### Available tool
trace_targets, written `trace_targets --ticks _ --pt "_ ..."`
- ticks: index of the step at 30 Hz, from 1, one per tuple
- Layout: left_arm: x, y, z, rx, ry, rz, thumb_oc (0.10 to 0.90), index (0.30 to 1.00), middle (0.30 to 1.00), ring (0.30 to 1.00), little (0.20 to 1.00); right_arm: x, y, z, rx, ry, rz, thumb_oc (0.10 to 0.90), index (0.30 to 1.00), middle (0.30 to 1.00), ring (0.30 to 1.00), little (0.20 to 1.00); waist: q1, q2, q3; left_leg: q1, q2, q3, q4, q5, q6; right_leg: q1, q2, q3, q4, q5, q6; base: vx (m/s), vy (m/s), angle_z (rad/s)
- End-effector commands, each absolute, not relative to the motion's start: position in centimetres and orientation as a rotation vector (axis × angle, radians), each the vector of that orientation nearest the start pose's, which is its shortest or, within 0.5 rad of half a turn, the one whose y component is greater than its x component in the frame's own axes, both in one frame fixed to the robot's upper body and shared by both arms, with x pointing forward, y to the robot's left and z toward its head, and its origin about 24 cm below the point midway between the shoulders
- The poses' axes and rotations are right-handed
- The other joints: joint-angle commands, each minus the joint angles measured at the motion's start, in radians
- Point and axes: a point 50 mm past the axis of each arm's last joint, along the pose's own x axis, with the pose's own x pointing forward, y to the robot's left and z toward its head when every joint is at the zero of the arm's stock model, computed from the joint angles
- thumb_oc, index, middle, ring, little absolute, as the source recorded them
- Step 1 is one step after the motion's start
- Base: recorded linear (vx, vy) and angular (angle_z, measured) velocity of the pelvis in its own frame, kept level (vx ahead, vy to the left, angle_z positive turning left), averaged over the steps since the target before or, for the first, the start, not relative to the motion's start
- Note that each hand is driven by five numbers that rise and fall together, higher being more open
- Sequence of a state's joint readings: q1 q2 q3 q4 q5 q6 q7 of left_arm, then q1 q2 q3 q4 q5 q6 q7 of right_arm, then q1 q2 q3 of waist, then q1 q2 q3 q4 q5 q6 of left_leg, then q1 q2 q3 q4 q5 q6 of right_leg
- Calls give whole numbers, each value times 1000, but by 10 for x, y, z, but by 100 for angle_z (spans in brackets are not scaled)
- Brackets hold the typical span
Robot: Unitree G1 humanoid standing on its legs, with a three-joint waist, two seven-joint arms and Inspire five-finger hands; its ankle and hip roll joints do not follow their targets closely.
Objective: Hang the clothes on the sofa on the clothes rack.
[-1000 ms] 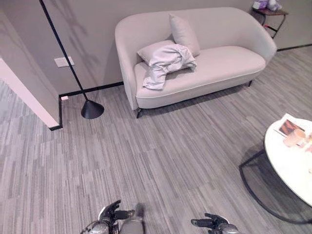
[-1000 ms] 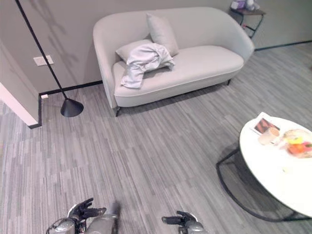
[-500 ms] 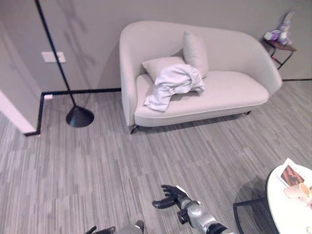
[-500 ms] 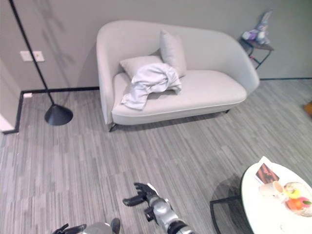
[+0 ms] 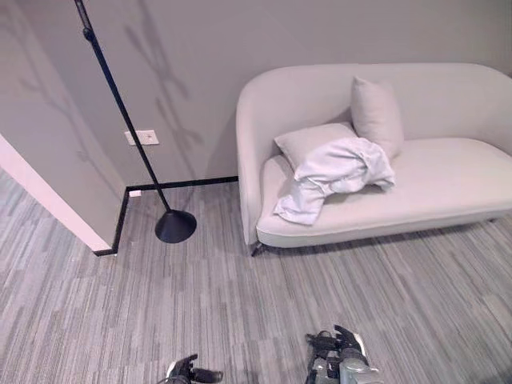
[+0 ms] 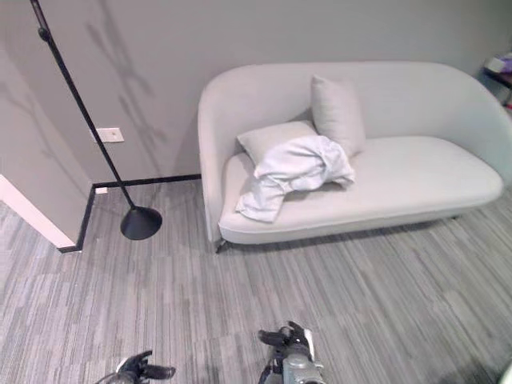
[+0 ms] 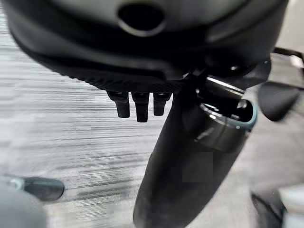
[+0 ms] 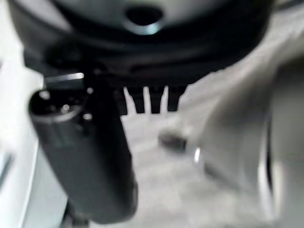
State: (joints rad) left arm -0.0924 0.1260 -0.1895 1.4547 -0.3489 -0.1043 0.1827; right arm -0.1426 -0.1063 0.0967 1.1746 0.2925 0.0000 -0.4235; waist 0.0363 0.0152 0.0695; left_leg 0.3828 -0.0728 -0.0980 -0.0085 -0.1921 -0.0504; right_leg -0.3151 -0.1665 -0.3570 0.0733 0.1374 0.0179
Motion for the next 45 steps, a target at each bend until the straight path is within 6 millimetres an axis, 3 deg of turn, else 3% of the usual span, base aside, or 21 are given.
trace_targets --ticks 1,2,3,5,6,9,10,12,13,14,15,16,17,21,22,31,37,42,43,45 --pt "91 217 -165 171 1190 343 800 900 900 900 900 173 -197 -137 -73 959 -587 800 900 900 900 900 28 -61 -16 -88 203 39 -79 8 -48 163 -170 78 -132 172 244 502 -275 55" --pt "91 217 -165 170 1190 343 800 900 900 900 900 174 -197 -137 -74 959 -587 800 900 900 900 900 28 -58 -17 -88 207 40 -79 7 -49 162 -167 77 -131 170 244 276 -169 2" --pt "93 216 -165 176 1181 340 800 900 900 900 900 169 -198 -139 -77 976 -604 800 900 900 900 900 27 -48 -21 -84 241 40 -79 32 -59 156 -140 81 -109 137 235 278 -202 -20" --pt "100 207 -164 232 1146 261 800 900 900 900 900 166 -193 -141 -84 976 -599 800 900 900 900 900 22 -15 -24 -117 326 26 -33 158 -84 158 -41 71 -72 46 185 466 -381 21" --pt "106 205 -163 236 1116 249 800 900 900 900 900 168 -192 -140 -62 962 -607 800 900 900 900 900 32 -12 -21 -176 348 17 69 236 -99 194 -1 56 -85 27 152 358 -307 -8" --pt "119 200 -159 262 1055 216 800 900 900 900 900 176 -193 -135 -88 920 -612 800 900 900 900 900 41 -24 -3 -238 344 21 184 275 -96 240 11 34 -107 13 128 218 -168 -53" --pt "127 196 -157 305 1013 169 800 900 900 900 900 180 -193 -132 -121 893 -605 800 900 900 900 900 45 -32 9 -270 354 56 230 296 -87 260 13 22 -112 1 113 117 -87 0" --pt "147 181 -150 409 913 46 800 900 900 900 900 192 -196 -124 -164 835 -615 800 900 900 900 900 58 -51 43 -342 359 141 249 267 -61 294 -1 0 -123 -27 106 144 -81 33" --pt "152 176 -148 450 883 3 800 900 900 900 900 195 -198 -122 -175 824 -621 800 900 900 900 900 66 -56 55 -370 352 170 220 231 -58 312 -7 -12 -131 -38 110 193 9 61" --pt "154 170 -147 510 863 -34 800 900 900 900 900 197 -200 -121 -207 827 -606 800 900 900 900 900 76 -61 60 -419 325 216 116 194 -57 338 -21 -33 -145 -55 119 161 23 63" --pt "154 170 -147 510 863 -34 800 900 900 900 900 197 -200 -121 -207 827 -606 800 900 900 900 900 76 -61 60 -418 324 216 114 195 -57 338 -22 -33 -145 -55 119 143 70 51" --pt "154 170 -148 529 859 -34 800 900 900 900 900 196 -199 -122 -217 824 -590 800 900 900 900 900 88 -53 64 -475 313 230 57 252 -68 347 -20 -49 -150 -66 121 140 65 23" --pt "143 169 -152 553 902 -42 800 900 900 900 900 192 -196 -125 -223 840 -595 800 900 900 900 900 91 -38 49 -463 309 262 -44 283 -78 359 -9 -63 -150 -83 124 199 78 -1" --pt "125 174 -158 629 951 -44 800 900 900 900 900 175 -197 -132 -225 901 -670 800 900 900 900 900 85 -20 14 -432 295 262 -79 294 -90 380 -6 -89 -161 -91 127 169 122 11" --pt "111 184 -161 610 1006 28 800 900 900 900 900 165 -204 -135 -215 927 -733 800 900 900 900 900 85 -20 0 -411 292 271 -79 282 -94 385 -23 -87 -161 -92 138 167 140 17" --pt "97 190 -164 598 1049 83 800 900 900 900 900 150 -229 -130 -211 879 -942 800 900 900 900 900 70 -31 -4 -385 280 280 -79 250 -91 379 -48 -74 -161 -77 158 50 59 9" --pt "100 185 -163 638 1013 22 800 900 900 900 900 152 -253 -116 -261 774 -1018 800 900 900 900 900 47 -41 -8 -369 287 291 -79 234 -93 372 -45 -58 -161 -76 162 16 -9 -8" --pt "117 183 -159 651 952 -11 800 900 900 900 900 177 -259 -107 -126 724 -982 800 900 900 900 900 49 -47 -1 -374 300 291 -79 240 -101 358 -35 -47 -161 -76 160 8 -57 -14" --pt "128 181 -155 663 904 -34 800 900 900 900 900 190 -261 -103 -87 709 -967 800 900 900 900 900 53 -43 14 -382 309 288 -79 243 -106 351 -26 -46 -161 -79 158 -22 -52 -10" --pt "129 181 -155 663 902 -34 800 900 900 900 900 191 -261 -102 -85 707 -967 800 900 900 900 900 52 -45 13 -387 307 286 -79 247 -104 347 -28 -47 -161 -76 157 -29 -49 -9"
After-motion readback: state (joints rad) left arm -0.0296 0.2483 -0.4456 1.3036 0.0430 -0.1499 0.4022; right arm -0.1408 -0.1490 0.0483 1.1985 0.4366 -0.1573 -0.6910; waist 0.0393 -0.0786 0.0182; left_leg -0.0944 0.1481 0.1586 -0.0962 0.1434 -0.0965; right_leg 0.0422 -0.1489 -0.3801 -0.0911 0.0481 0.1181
